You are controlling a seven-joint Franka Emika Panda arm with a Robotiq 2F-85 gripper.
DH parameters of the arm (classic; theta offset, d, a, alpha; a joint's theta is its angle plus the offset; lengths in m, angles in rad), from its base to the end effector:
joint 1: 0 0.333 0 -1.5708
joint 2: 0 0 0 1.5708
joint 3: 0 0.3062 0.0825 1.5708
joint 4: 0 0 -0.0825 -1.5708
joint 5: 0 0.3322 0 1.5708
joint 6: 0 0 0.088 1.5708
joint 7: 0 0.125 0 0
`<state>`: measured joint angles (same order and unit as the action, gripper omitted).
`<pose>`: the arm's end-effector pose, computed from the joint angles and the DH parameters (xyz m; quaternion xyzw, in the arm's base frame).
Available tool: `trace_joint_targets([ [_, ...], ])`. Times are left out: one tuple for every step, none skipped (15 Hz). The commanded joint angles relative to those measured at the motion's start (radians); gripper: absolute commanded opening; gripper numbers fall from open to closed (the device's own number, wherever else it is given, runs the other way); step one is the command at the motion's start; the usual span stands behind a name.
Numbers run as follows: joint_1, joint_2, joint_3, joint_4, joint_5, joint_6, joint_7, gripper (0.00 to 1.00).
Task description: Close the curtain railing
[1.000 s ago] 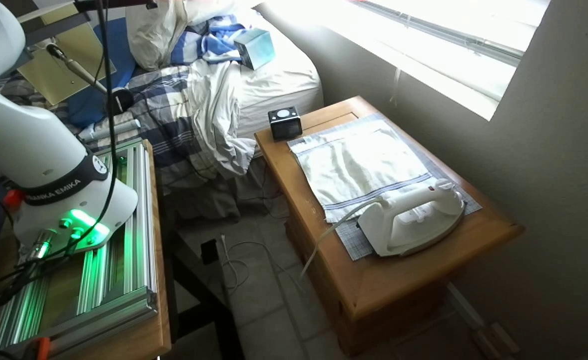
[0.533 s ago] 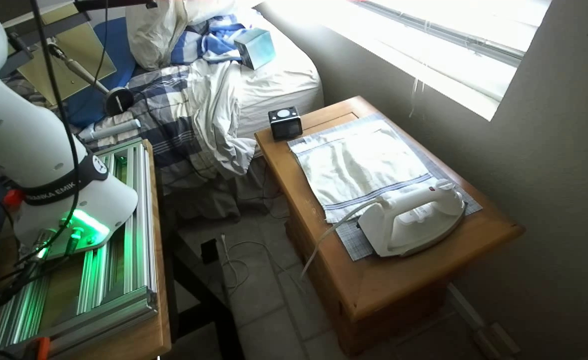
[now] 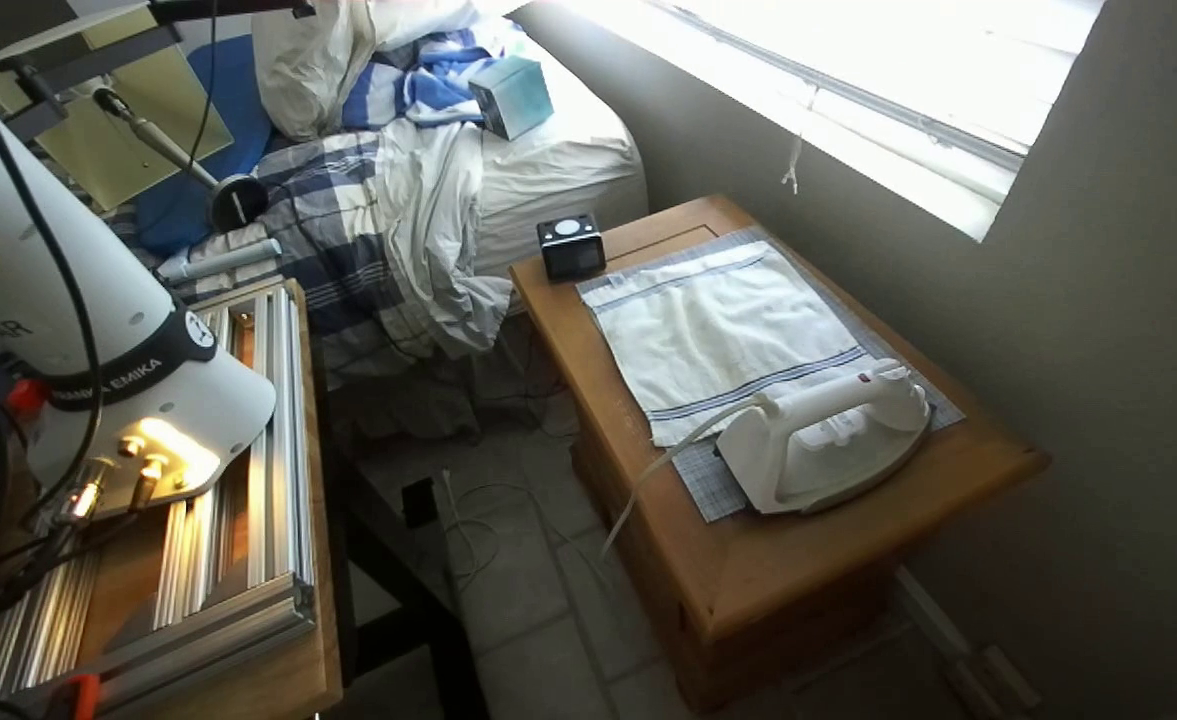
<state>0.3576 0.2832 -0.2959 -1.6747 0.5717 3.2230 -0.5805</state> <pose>0.6409 0.0152 0.5978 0.8041 0.0446 0.5919 0.0321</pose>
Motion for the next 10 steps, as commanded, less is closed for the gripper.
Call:
trace_joint_targets([
  [0.131, 0.023, -0.202, 0.051, -0.088, -0.052, 0.077, 0.01],
  [0.162, 0.032, -0.254, 0.064, -0.105, -0.057, 0.097, 0.01],
  [0.19, 0.04, -0.3, 0.076, -0.118, -0.068, 0.115, 0.01],
  [0.218, 0.049, -0.345, 0.087, -0.131, -0.079, 0.134, 0.01],
  [0.246, 0.059, -0.391, 0.098, -0.142, -0.089, 0.153, 0.01],
  [0.27, 0.065, -0.426, 0.107, -0.149, -0.101, 0.169, 0.01],
  [0.295, 0.072, -0.461, 0.117, -0.156, -0.115, 0.184, 0.01],
  [0.318, 0.079, -0.492, 0.123, -0.161, -0.135, 0.197, 0.01],
  [0.339, 0.086, -0.52, 0.131, -0.166, -0.152, 0.207, 0.01],
  [0.358, 0.093, -0.543, 0.135, -0.169, -0.172, 0.216, 0.01],
])
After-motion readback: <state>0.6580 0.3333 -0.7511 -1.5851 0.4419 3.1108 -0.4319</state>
